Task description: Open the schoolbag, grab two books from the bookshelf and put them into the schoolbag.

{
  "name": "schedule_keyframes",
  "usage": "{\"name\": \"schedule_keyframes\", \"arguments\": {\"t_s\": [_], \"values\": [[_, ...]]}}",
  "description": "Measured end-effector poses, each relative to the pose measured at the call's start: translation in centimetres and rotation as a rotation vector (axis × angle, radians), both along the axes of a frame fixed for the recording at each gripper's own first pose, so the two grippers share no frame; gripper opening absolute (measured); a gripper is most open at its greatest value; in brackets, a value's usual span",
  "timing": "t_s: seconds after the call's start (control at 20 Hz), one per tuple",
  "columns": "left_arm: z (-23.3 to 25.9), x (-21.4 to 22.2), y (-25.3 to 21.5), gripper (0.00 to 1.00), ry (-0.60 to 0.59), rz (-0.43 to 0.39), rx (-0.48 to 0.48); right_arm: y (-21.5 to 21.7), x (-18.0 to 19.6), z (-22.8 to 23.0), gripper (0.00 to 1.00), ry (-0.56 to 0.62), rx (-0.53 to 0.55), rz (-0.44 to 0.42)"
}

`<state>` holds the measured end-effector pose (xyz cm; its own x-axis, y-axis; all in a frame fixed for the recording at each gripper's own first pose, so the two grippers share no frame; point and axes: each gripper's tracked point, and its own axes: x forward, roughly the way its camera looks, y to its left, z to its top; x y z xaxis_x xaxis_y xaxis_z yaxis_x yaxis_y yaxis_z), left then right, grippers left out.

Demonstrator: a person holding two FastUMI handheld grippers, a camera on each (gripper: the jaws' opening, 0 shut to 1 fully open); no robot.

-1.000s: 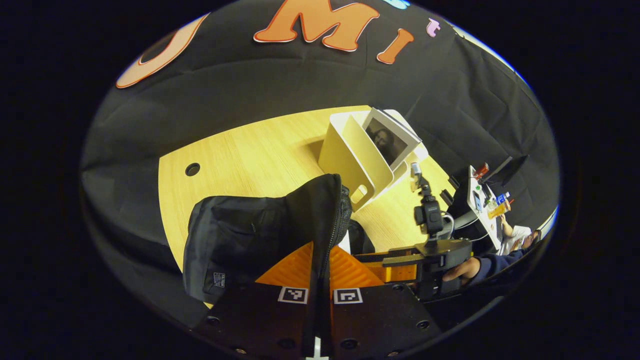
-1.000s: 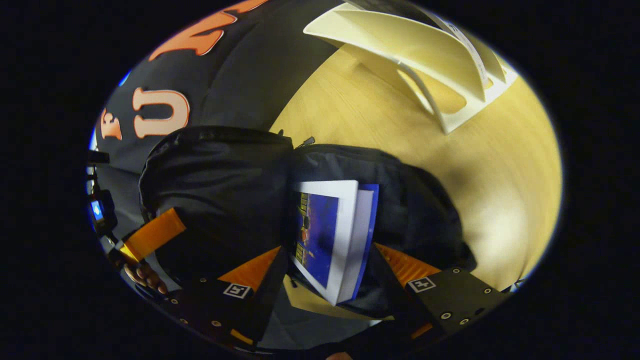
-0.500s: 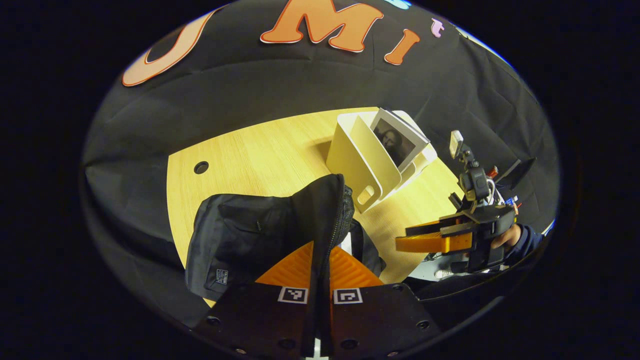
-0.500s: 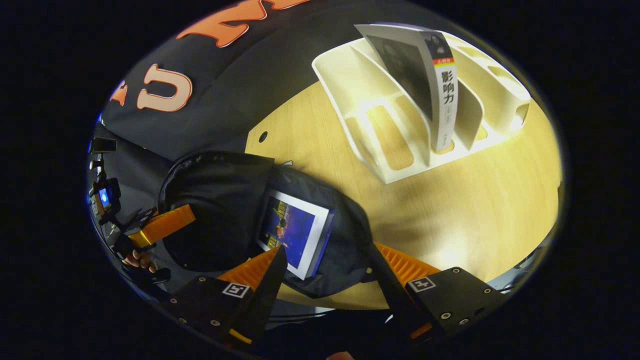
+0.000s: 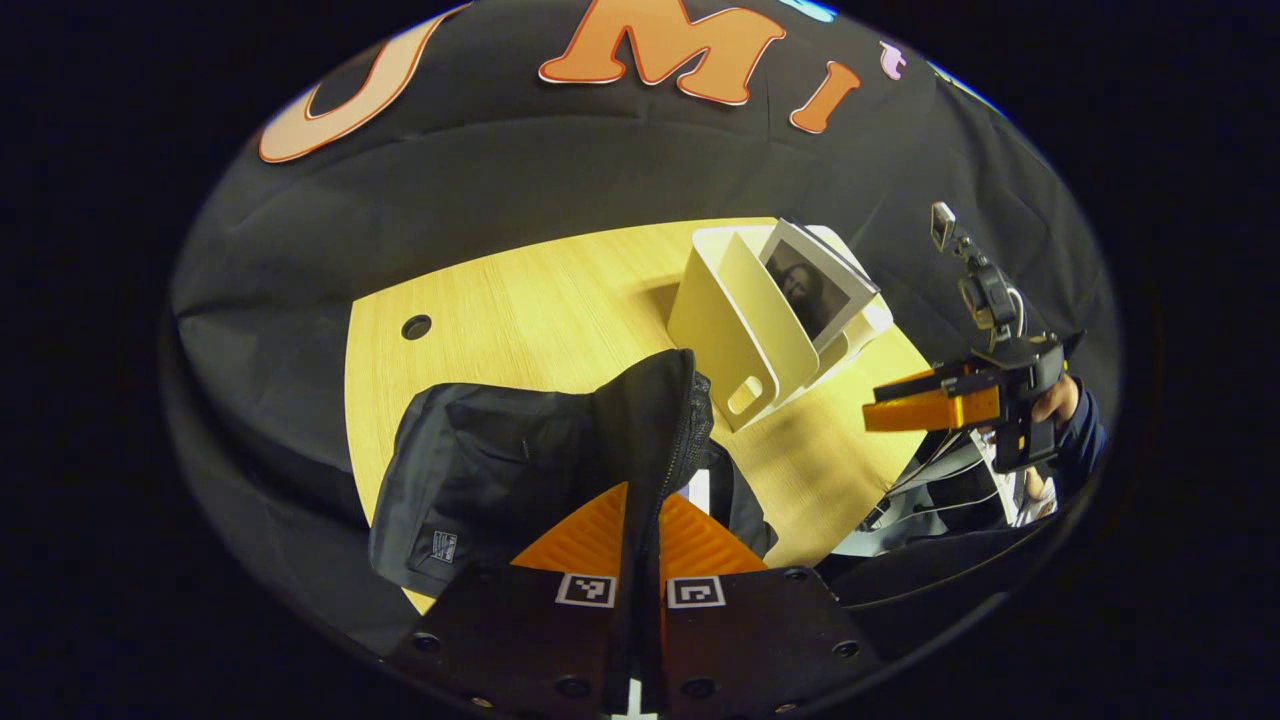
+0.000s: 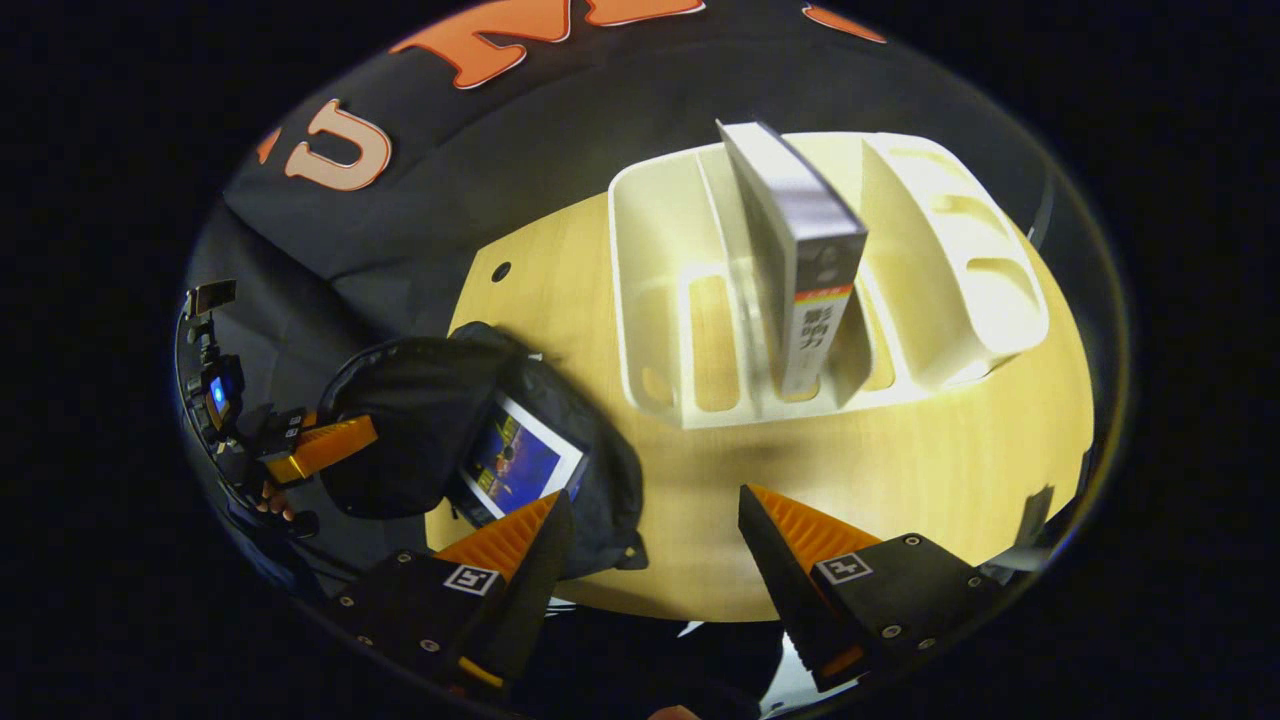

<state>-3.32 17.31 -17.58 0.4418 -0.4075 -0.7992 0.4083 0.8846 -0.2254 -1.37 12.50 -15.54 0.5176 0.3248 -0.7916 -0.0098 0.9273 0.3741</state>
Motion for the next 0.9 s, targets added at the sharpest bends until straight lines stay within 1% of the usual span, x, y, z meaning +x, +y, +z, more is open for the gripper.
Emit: {"name": "schedule_keyframes", "arguments": {"t_s": [0.1,0.25,0.45,0.6,0.75,0.9], "values": [[0.0,0.1,0.0,0.05,0.002,0.009,0.008,-1.8,0.8,1.0,0.99,-0.002,-0.036,0.01],[0.1,0.2,-0.6,0.05,0.009,0.016,0.011,-3.9,1.8,2.8,0.99,0.012,-0.06,0.018],[-0.1,0.1,-0.5,0.05,0.012,0.029,0.023,-6.2,4.1,4.9,0.99,-0.005,-0.117,0.031],[0.2,-0.1,-0.2,0.05,0.012,0.032,0.03,-6.6,5.6,6.2,0.99,-0.016,-0.148,0.069],[0.2,0.0,-0.2,0.05,0.015,0.035,0.034,-6.9,7.1,6.8,0.99,-0.009,-0.169,0.081],[0.1,-0.1,-0.2,0.05,0.022,0.036,0.031,-7.2,8.8,6.9,0.99,-0.01,-0.225,0.126]]}}
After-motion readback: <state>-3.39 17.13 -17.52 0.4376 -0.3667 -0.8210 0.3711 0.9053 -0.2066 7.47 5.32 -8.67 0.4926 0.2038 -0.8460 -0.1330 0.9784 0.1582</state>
